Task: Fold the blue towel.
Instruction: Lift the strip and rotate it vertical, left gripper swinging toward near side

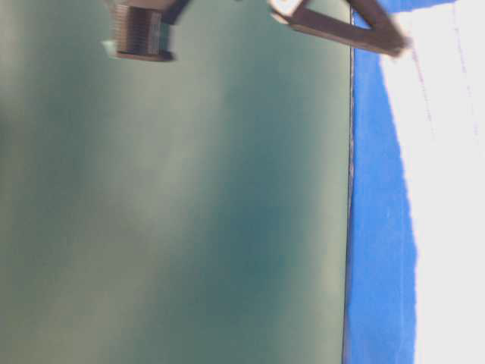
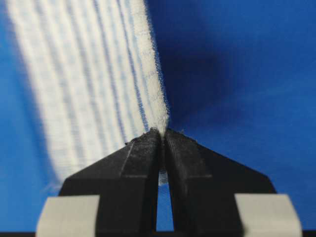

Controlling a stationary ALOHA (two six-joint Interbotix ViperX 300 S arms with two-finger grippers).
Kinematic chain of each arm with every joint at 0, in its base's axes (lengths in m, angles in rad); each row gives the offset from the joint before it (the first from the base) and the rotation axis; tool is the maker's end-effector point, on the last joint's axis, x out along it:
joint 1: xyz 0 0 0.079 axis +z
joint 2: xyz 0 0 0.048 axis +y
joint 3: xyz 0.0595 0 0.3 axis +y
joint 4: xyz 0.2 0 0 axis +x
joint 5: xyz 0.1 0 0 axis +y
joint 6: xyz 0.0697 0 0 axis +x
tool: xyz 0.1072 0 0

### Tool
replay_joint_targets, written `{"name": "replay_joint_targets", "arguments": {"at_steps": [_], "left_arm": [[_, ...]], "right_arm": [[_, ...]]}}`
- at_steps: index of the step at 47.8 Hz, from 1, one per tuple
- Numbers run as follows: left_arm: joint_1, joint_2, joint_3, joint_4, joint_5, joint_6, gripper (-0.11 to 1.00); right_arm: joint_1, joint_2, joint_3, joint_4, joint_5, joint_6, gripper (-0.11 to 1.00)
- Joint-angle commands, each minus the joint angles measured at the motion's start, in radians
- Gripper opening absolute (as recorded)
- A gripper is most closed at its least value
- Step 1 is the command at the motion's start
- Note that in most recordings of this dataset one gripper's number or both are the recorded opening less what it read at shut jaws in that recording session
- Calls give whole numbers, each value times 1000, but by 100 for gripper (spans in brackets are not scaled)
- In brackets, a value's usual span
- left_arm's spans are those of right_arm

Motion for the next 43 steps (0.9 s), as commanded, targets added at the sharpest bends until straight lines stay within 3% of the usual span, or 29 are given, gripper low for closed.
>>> {"name": "replay_joint_targets", "arguments": {"at_steps": [1, 10, 27, 43], "left_arm": [[0, -66, -21, -2, 11, 0, 5], [-12, -164, -57, -2, 29, 0, 5], [-14, -178, -64, -3, 14, -2, 5], [-94, -95, -77, -2, -181, 0, 5]], "right_arm": [[-2, -64, -34, -12, 41, -2, 5], [17, -146, -64, -35, 103, 0, 5], [17, -187, -66, -69, 101, 6, 5], [-107, -175, -72, -106, 66, 8, 5]]}}
